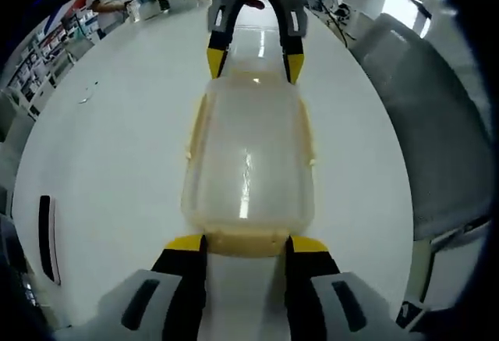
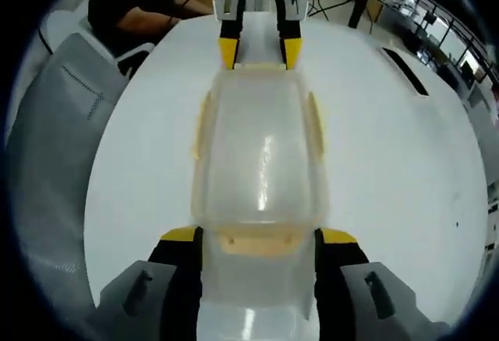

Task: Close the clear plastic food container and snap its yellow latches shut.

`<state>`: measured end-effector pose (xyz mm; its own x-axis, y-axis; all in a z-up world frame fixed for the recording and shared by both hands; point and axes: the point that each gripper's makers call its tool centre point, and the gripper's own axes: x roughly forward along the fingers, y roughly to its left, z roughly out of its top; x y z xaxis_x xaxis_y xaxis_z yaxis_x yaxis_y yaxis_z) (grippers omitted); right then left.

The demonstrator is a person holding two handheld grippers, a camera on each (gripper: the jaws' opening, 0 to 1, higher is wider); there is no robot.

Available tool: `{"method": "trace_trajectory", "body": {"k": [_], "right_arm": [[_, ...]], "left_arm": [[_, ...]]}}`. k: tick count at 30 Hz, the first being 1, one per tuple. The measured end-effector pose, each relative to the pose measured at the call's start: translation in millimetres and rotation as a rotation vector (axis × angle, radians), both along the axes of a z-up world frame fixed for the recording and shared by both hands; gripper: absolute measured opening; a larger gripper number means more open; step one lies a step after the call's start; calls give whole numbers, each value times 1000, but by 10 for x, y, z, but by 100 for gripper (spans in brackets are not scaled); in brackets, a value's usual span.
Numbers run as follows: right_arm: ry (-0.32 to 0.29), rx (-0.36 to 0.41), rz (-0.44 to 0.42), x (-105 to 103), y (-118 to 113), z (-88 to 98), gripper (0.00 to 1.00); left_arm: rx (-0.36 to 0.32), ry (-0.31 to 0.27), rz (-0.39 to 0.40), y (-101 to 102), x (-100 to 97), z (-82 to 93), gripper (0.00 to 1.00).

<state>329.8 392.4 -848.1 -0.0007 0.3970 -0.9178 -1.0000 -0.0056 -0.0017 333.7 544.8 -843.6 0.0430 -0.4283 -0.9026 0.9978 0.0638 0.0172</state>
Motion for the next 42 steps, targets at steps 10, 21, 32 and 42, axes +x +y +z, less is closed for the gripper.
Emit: {"method": "trace_trajectory", "body": {"k": [10,21,32,42], "right_arm": [[-6,-43,25,17,-40,-4,37],[6,-101,17,38,-68,-12,36],[3,-87,3,56,-100,-2,35],[5,-85,-16,20,-79,54,35]], "left_arm": [[-16,3,-12,-3,-3,3,33],[69,5,-33,-14,-3,2,33],[47,6,-18,14,0,3,33],[7,24,-48,19,29,21,32]]}}
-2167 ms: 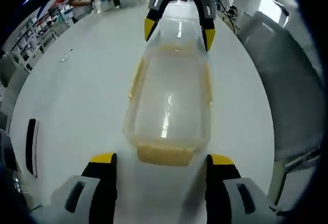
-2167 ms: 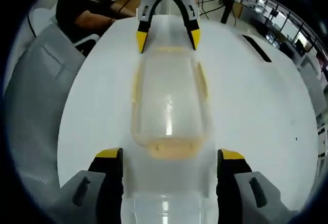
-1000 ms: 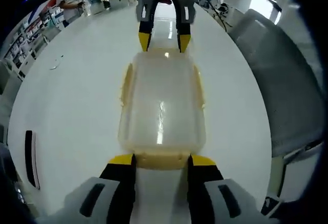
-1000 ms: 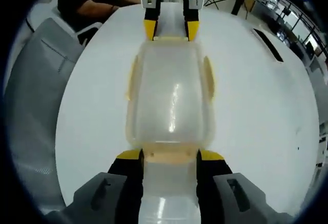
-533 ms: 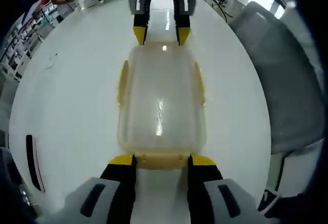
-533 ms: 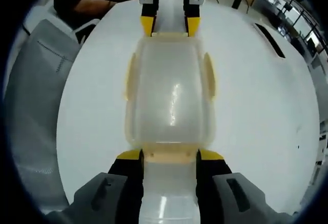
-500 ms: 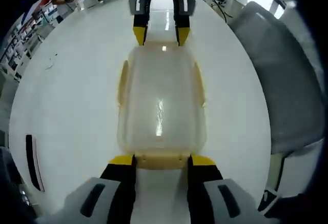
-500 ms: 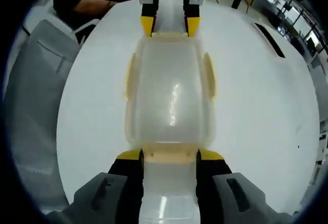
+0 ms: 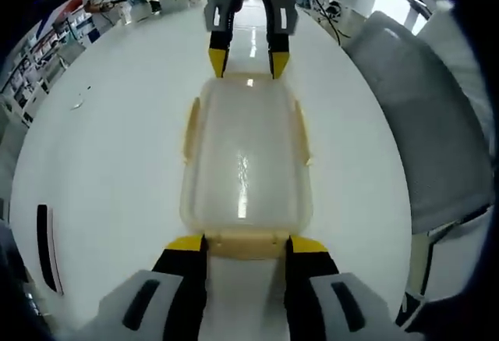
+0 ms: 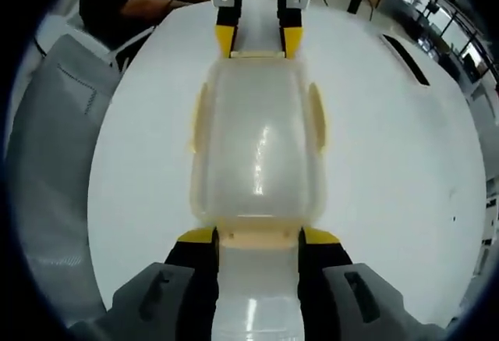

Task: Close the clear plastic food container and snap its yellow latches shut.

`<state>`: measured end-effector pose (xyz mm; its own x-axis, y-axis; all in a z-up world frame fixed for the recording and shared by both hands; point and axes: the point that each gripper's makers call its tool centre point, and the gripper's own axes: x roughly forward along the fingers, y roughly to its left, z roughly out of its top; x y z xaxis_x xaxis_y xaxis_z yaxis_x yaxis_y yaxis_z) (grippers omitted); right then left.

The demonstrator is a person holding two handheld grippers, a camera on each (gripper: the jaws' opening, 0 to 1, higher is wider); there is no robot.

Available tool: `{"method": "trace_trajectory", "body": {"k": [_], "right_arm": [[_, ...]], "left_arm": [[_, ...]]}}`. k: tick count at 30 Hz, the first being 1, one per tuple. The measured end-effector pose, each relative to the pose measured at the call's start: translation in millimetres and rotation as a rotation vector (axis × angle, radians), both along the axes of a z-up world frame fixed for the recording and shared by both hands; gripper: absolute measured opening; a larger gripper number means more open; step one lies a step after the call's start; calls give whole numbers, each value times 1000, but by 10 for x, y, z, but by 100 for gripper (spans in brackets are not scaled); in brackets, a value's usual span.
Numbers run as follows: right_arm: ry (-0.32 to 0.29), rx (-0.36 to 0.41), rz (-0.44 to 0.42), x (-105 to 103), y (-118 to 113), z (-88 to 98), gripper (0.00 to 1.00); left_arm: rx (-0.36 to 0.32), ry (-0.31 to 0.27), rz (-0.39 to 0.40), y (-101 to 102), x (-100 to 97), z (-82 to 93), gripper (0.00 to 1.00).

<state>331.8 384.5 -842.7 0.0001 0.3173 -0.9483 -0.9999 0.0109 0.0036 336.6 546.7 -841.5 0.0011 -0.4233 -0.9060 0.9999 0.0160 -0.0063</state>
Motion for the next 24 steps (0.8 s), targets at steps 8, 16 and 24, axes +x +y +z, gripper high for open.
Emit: {"method": "trace_trajectory", "body": {"k": [8,16,24], "right_arm": [[-13,76,-2,8,-25,281,35],[-57,121,25,-60,-261,604,35],[-81,126,39,-113,-716,758,36]], "left_arm": [[3,-28,11,-28,13,307,33],[16,-77,26,-321,-116,663,33],[32,-111,34,-811,-242,852,33]]}}
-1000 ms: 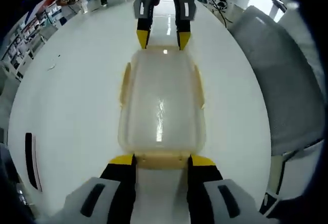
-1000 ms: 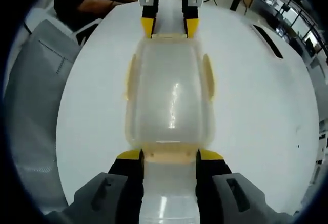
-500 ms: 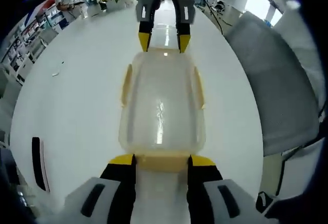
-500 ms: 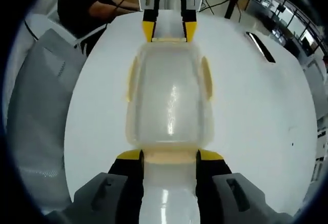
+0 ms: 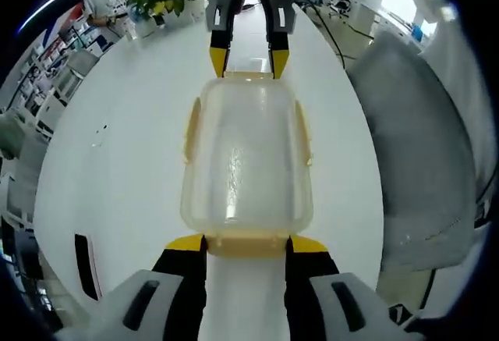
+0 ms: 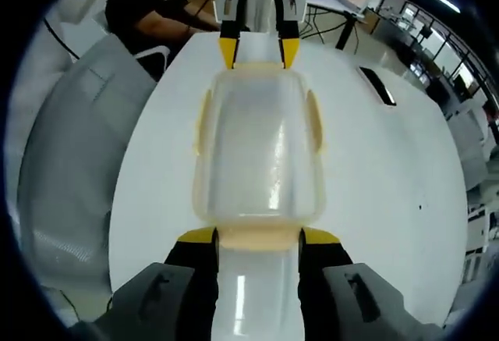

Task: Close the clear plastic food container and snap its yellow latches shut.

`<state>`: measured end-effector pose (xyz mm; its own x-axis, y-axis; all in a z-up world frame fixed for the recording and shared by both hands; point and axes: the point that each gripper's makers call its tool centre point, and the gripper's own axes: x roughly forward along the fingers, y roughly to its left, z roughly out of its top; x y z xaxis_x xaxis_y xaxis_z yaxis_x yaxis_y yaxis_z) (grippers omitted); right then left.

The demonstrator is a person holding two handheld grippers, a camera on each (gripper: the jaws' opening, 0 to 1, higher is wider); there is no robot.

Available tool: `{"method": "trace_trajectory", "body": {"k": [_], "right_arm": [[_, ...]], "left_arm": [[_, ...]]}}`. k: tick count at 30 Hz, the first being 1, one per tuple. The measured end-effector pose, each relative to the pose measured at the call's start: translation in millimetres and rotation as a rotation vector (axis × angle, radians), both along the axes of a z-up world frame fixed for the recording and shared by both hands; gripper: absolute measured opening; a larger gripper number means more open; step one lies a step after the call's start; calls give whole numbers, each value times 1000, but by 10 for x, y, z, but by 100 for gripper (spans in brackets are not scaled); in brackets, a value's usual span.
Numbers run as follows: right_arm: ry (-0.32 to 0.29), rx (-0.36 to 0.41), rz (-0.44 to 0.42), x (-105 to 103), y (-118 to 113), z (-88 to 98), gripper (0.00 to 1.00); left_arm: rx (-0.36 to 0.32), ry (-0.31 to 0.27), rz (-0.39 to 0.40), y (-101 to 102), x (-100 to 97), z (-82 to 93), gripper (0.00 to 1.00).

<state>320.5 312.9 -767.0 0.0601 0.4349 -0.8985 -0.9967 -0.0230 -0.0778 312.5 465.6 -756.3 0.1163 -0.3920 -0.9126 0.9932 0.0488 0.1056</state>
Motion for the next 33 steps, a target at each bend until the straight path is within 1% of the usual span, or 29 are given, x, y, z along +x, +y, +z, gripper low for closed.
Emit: {"method": "trace_trajectory", "body": {"k": [2,4,5,7,11,14,15,16,18,25,27,33], "right_arm": [[-2,-1,2,-9,-117,13,36],[-8,-4,0,1,-277,17,36],[-5,-5,-2,-5,-375,18,36],[-5,-8,-3,-14,-527,12,36],[-2,-15,-3,4,-834,-39,36],[5,-19,-4,-9,-1012,-69,36],[7,-21,-7,-7,-1120,-84,36],[7,-21,-7,-7,-1143,-86,36],[7,-21,-12,2,-1265,-101,36],[20,-13,-28,18,-1606,-143,36],[28,-9,-29,12,-1651,-151,36],[32,1,-22,35,-1689,-181,36]], "left_arm": [[1,-3,0,-155,-20,17,33],[0,-6,3,-296,-31,22,33],[0,-5,3,-407,-43,26,33],[0,-4,4,-562,-42,21,33],[-1,1,8,-816,-27,-55,33],[-4,13,8,-1034,-12,-107,33],[-5,14,8,-1082,1,-110,33],[-3,16,8,-1157,16,-113,33],[2,12,3,-1264,57,-124,33],[12,25,-11,-1549,143,-185,33],[23,32,-13,-1592,154,-210,33],[55,40,-2,-1619,193,-258,33]]}}
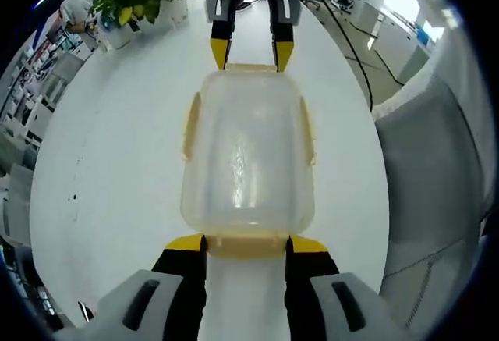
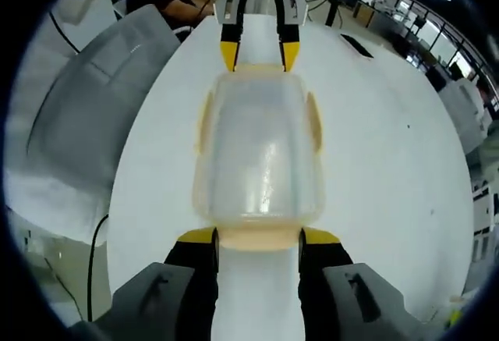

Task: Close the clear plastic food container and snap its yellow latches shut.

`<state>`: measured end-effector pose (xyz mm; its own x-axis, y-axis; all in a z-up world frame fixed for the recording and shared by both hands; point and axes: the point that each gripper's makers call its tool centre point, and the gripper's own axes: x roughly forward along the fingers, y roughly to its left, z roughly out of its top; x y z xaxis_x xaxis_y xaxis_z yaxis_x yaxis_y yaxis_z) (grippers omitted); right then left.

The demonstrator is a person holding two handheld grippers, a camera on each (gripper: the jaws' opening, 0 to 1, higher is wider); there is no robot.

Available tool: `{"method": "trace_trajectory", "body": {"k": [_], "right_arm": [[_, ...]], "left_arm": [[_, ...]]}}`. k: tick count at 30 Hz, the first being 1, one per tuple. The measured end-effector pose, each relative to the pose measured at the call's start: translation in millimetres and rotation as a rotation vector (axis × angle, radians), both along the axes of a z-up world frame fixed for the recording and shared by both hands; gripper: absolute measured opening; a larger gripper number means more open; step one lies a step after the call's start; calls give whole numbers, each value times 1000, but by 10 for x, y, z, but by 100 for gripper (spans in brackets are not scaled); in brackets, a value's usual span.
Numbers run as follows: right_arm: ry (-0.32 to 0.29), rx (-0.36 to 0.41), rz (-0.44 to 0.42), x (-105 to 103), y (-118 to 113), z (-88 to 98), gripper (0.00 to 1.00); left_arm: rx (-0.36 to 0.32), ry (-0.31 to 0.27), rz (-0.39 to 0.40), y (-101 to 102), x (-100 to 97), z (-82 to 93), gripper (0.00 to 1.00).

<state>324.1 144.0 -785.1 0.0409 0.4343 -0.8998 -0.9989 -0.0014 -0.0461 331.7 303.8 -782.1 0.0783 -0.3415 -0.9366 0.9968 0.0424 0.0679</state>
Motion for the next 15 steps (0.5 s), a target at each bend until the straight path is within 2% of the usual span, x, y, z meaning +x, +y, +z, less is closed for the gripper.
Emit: {"method": "trace_trajectory", "body": {"k": [15], "right_arm": [[20,1,18,-55,8,-2,36]], "left_arm": [[22,24,17,-4,-89,26,33]]}}
